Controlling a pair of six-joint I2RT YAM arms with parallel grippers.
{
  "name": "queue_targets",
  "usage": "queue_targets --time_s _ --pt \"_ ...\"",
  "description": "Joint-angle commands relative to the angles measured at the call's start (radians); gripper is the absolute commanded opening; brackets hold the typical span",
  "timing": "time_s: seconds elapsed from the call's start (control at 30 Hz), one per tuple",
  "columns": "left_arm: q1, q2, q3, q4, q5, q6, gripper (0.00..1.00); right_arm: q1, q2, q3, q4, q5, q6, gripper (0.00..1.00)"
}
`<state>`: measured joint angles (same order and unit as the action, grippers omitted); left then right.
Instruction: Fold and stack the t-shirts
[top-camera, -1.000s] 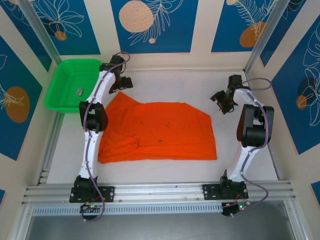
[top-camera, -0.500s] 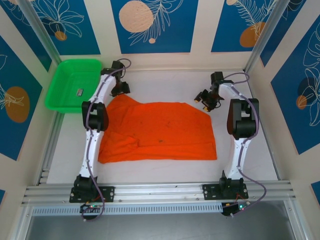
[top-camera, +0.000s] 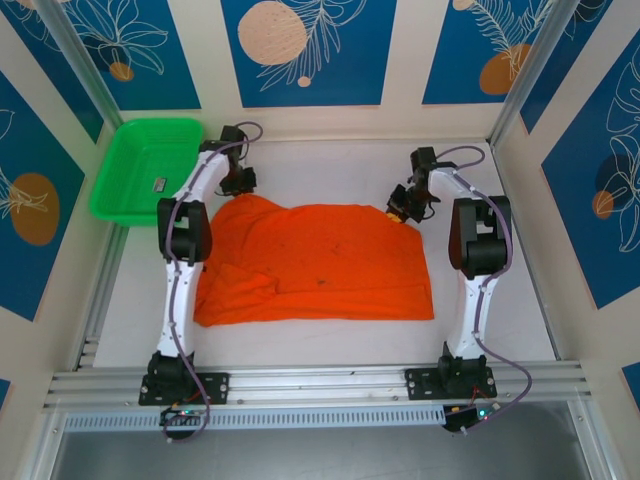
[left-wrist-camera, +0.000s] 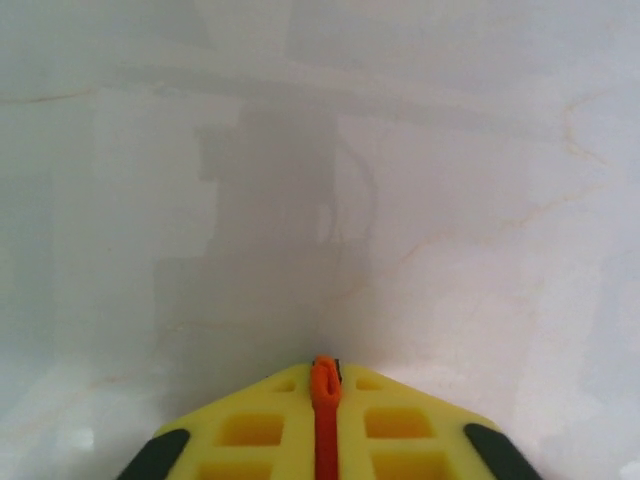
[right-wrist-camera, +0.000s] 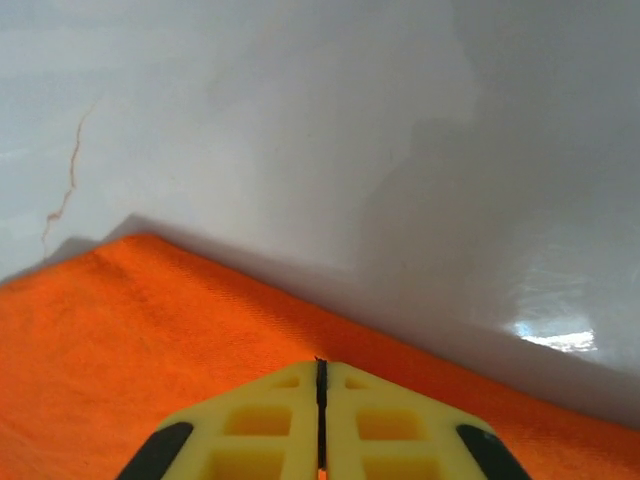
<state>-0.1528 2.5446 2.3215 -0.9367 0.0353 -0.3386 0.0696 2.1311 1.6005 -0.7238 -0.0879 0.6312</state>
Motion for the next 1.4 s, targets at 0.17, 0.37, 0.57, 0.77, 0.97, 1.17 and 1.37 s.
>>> queue_targets --time_s 0.17,0.37,0.57,0.77,0.97,1.17,1.37 --pt "-0.017 -0.284 -0.331 0.237 -0.049 0.015 0.00 0.024 -0.109 -0.076 0.028 -0.023 -0.053 0.05" --pt "-0.049 -0.498 -0.661 0.444 -0.077 0.030 0.00 0.024 -0.146 -0.099 0.028 0.026 -0.018 0.29" --pt "-0.083 -0.737 -1.014 0.607 -0.089 0.041 0.00 0.037 -0.104 -0.030 0.018 0.072 0.004 0.50" --pt "-0.091 -0.903 -1.234 0.618 -0.094 0.019 0.00 0.062 -0.010 0.071 -0.048 0.165 -0.010 0.51" --pt "-0.114 -1.011 -1.344 0.546 -0.116 0.012 0.00 0.031 -0.049 0.014 -0.006 0.148 0.037 0.50" --pt "-0.181 -1.052 -1.384 0.402 -0.184 -0.002 0.09 0.009 -0.071 -0.035 -0.007 0.151 0.049 0.51" --pt "-0.212 -1.134 -1.441 0.267 -0.310 -0.127 0.22 -0.009 -0.140 -0.130 0.080 0.089 0.072 0.51"
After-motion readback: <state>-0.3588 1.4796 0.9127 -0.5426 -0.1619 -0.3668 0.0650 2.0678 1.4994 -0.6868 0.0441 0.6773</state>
